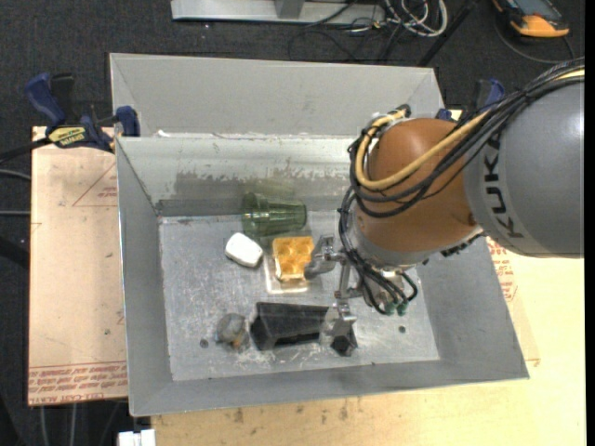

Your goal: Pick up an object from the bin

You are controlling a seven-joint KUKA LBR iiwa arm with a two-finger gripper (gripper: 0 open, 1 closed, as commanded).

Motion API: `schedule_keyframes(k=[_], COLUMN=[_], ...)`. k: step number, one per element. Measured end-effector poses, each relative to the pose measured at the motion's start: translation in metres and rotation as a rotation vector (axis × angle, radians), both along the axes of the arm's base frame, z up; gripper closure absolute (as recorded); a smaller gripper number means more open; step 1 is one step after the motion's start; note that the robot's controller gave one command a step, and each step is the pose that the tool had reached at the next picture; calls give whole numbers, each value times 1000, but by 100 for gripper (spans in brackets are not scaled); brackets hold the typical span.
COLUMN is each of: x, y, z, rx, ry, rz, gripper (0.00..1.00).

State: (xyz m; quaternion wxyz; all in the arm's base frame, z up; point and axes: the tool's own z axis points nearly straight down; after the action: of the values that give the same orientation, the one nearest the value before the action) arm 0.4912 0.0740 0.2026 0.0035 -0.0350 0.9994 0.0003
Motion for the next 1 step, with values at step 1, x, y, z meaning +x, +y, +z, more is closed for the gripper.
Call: schedule_keyframes(k=[1], x=[15], y=[0], z=[-117], rx=[1], ry=[-2], rz=[113], gripper=[100])
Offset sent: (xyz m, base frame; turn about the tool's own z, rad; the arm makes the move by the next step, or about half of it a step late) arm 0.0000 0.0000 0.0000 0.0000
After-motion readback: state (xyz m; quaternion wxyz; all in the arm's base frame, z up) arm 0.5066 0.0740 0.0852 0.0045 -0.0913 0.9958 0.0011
